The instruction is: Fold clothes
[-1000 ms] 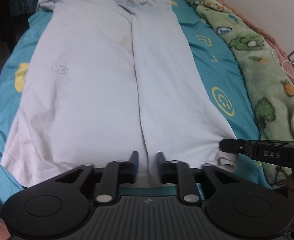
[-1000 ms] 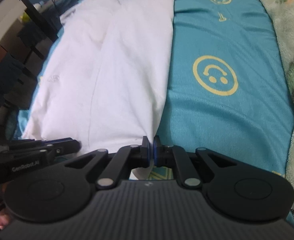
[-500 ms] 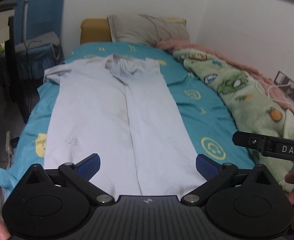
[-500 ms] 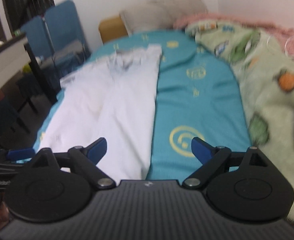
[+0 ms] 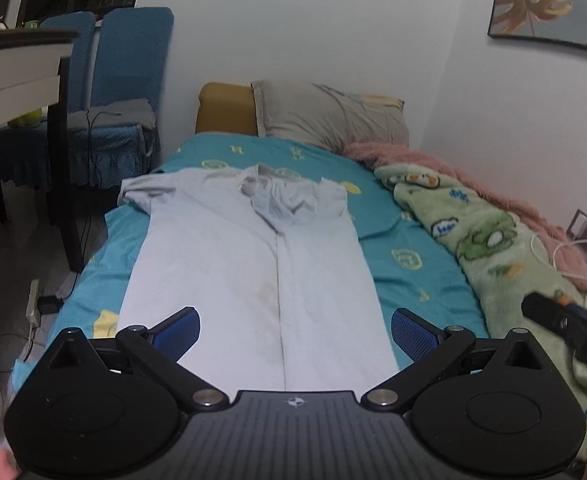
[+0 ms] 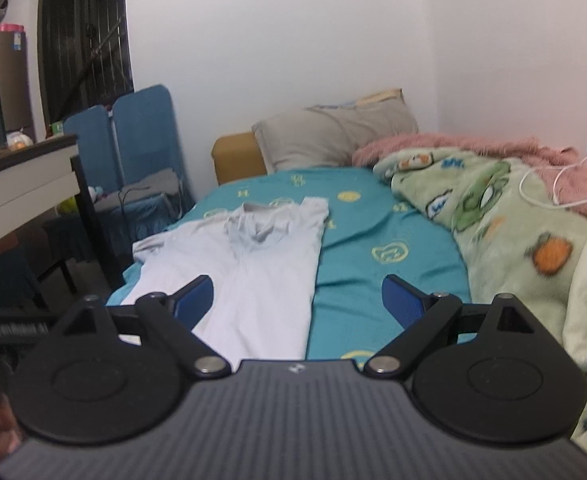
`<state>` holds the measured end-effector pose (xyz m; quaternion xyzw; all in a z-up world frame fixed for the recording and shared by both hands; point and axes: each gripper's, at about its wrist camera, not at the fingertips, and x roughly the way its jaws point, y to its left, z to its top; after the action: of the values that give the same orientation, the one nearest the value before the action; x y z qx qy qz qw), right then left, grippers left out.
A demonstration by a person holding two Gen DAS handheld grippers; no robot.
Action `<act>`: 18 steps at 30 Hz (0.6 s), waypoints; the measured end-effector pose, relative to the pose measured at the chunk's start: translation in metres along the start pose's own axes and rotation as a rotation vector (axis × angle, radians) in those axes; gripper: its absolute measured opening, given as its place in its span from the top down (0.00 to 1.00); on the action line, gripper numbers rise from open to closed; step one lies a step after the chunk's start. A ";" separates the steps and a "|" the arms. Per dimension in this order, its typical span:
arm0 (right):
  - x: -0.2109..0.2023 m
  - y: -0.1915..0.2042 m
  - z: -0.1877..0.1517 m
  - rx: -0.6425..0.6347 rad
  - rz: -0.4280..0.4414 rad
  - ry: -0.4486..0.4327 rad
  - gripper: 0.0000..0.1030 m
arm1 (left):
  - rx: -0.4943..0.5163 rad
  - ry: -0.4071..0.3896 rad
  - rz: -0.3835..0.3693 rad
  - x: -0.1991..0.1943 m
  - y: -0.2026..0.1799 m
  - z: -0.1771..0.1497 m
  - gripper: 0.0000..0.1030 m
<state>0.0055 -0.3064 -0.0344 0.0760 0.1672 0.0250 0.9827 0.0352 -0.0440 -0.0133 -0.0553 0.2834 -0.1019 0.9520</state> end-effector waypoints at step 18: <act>0.058 0.018 0.030 -0.119 0.128 0.039 0.11 | 0.104 -0.026 0.047 0.025 0.040 0.049 0.00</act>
<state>0.0701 -0.2881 -0.0227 0.0273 0.1791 0.0989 0.9785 0.0890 -0.0086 0.0081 -0.0002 0.2665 -0.0935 0.9593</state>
